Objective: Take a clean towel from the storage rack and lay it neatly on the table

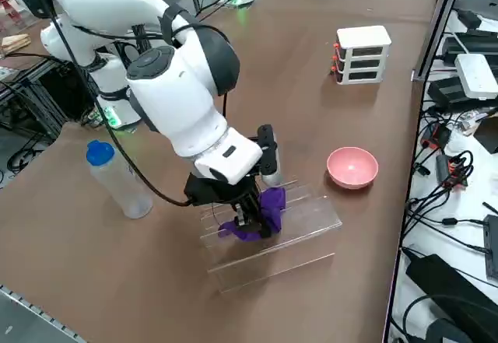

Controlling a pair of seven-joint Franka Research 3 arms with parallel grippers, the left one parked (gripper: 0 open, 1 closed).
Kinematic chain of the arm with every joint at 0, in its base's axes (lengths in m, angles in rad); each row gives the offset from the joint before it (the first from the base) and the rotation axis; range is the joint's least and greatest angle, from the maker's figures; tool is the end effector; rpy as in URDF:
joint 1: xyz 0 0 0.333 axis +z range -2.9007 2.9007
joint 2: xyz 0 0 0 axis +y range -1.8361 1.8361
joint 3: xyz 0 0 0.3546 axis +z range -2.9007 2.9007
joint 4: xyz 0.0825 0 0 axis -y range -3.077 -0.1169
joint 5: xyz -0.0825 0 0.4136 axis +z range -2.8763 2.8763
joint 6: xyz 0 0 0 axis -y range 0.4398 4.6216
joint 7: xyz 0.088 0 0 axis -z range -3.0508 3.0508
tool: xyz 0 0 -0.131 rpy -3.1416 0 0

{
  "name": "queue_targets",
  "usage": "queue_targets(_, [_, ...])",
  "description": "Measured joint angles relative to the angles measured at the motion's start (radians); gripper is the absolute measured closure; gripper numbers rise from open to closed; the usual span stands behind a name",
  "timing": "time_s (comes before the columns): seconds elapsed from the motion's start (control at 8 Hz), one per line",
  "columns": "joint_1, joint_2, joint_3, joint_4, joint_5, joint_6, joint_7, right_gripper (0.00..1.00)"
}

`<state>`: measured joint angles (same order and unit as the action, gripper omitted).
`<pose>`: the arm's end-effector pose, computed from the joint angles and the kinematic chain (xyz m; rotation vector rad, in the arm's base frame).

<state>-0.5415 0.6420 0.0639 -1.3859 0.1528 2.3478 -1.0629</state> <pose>0.7170 -0.3786 0.3637 2.9064 0.7061 0.5162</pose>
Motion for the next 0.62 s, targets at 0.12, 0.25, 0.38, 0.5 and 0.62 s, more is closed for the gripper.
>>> queue_targets(0.12, [0.0,-0.008,0.0,0.004,0.003,-0.025,0.007,0.95])
queue_targets(0.25, [0.0,-0.023,0.0,0.013,0.007,-0.067,0.032,0.95])
queue_targets(0.38, [0.002,-0.052,0.001,0.021,0.01,-0.133,0.097,0.95])
queue_targets(0.5, [0.007,-0.088,0.003,0.024,0.01,-0.217,0.189,0.95])
queue_targets(0.62, [0.014,-0.127,0.006,0.025,0.01,-0.304,0.285,0.95])
